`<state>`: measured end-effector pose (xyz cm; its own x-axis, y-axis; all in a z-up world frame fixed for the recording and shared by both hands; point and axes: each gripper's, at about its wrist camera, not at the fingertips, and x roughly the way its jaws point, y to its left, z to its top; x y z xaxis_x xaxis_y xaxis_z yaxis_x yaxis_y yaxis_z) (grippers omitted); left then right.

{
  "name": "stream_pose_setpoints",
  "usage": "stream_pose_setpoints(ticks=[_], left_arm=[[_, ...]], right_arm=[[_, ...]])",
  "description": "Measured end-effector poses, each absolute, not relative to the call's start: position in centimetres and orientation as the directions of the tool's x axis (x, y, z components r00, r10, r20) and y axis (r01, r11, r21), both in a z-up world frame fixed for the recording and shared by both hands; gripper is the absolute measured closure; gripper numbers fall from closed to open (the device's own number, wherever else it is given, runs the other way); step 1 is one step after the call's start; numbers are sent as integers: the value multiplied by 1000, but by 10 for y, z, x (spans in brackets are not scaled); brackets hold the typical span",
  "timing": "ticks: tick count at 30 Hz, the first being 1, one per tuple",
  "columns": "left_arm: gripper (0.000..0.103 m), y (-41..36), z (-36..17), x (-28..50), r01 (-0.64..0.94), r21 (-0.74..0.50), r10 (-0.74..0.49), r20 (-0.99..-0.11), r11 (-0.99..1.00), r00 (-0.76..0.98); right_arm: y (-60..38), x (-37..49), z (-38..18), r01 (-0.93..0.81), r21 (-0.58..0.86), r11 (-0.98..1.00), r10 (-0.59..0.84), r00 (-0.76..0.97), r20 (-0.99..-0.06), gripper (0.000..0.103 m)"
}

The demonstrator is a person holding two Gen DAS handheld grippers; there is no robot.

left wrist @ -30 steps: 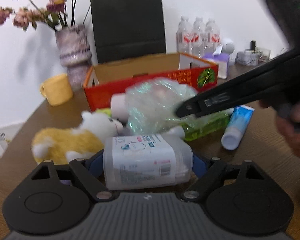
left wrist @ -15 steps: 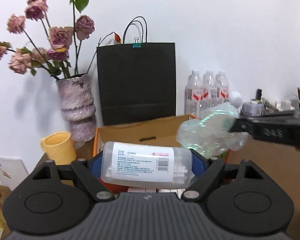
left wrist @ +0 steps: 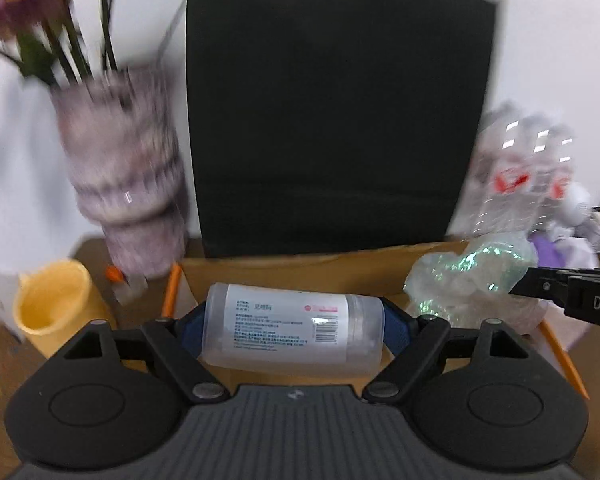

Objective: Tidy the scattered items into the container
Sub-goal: 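Carry both items into the cardboard box and open both tools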

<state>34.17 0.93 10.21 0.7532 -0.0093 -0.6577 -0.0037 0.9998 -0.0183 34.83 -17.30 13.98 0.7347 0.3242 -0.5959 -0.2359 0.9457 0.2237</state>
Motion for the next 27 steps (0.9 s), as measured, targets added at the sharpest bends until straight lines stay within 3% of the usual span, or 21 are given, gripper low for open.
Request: stream_pose_setpoints(ticks=[3, 4, 5, 7, 10, 16, 21, 27], left_arm=[[18, 7, 80, 366, -9, 61, 50, -712, 998, 700], [16, 9, 75, 370, -18, 71, 64, -720, 997, 691], [14, 11, 71, 372, -28, 78, 76, -727, 997, 683], [6, 17, 69, 371, -43, 51, 66, -726, 998, 684], [4, 25, 74, 372, -51, 9, 41, -732, 999, 681], [1, 28, 85, 353, -55, 15, 48, -741, 998, 670], [1, 27, 98, 328, -73, 4, 51, -749, 997, 661], [0, 24, 117, 281, -57, -27, 20, -725, 998, 688]], right_arm=[[-170, 385, 122, -175, 231, 957, 286, 699, -655, 89], [-169, 392, 118, -158, 220, 963, 267, 693, -670, 80], [-168, 399, 113, -141, 209, 968, 248, 676, -693, 62], [-168, 403, 109, -150, 220, 964, 264, 653, -710, 44], [-171, 401, 107, -151, 240, 959, 280, 643, -713, 33], [-170, 394, 99, -163, 212, 964, 267, 564, -781, 32], [-179, 366, 119, -130, 223, 966, 257, 571, -780, 30], [-178, 320, 145, -187, 187, 964, 263, 597, -758, 18]])
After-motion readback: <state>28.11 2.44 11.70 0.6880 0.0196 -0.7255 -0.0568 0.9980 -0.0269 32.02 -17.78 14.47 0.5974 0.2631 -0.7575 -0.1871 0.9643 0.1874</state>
